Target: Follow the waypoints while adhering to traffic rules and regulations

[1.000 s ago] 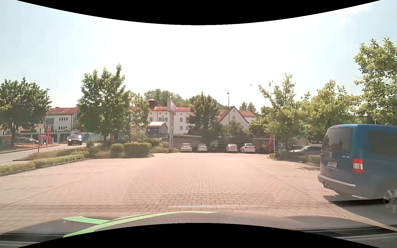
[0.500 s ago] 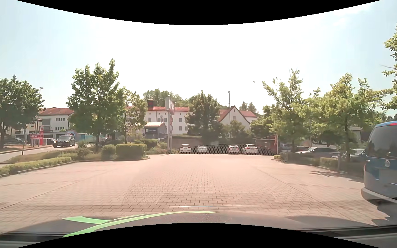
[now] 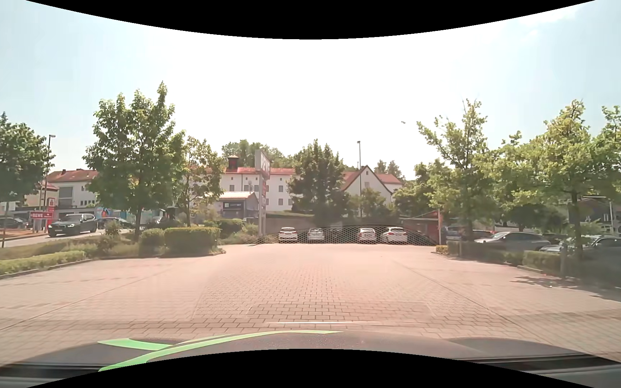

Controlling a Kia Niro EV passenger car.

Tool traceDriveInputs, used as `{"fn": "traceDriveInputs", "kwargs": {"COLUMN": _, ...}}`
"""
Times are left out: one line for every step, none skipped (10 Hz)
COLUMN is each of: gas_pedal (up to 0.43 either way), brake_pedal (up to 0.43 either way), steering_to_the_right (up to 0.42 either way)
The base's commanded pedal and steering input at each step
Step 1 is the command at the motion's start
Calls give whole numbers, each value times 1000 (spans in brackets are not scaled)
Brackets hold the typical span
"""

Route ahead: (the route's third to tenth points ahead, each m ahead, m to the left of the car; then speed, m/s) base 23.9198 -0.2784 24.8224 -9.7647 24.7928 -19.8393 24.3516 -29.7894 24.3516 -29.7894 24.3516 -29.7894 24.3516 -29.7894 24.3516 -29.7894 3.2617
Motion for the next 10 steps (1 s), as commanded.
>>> {"fn": "traceDriveInputs", "kwargs": {"gas_pedal": 28, "brake_pedal": 0, "steering_to_the_right": 17}}
{"fn": "traceDriveInputs", "kwargs": {"gas_pedal": 28, "brake_pedal": 0, "steering_to_the_right": 18}}
{"fn": "traceDriveInputs", "kwargs": {"gas_pedal": 28, "brake_pedal": 0, "steering_to_the_right": 18}}
{"fn": "traceDriveInputs", "kwargs": {"gas_pedal": 28, "brake_pedal": 0, "steering_to_the_right": 18}}
{"fn": "traceDriveInputs", "kwargs": {"gas_pedal": 28, "brake_pedal": 0, "steering_to_the_right": 18}}
{"fn": "traceDriveInputs", "kwargs": {"gas_pedal": 28, "brake_pedal": 0, "steering_to_the_right": 18}}
{"fn": "traceDriveInputs", "kwargs": {"gas_pedal": 28, "brake_pedal": 0, "steering_to_the_right": 18}}
{"fn": "traceDriveInputs", "kwargs": {"gas_pedal": 28, "brake_pedal": 0, "steering_to_the_right": 18}}
{"fn": "traceDriveInputs", "kwargs": {"gas_pedal": 28, "brake_pedal": 0, "steering_to_the_right": 18}}
{"fn": "traceDriveInputs", "kwargs": {"gas_pedal": 28, "brake_pedal": 0, "steering_to_the_right": 18}}
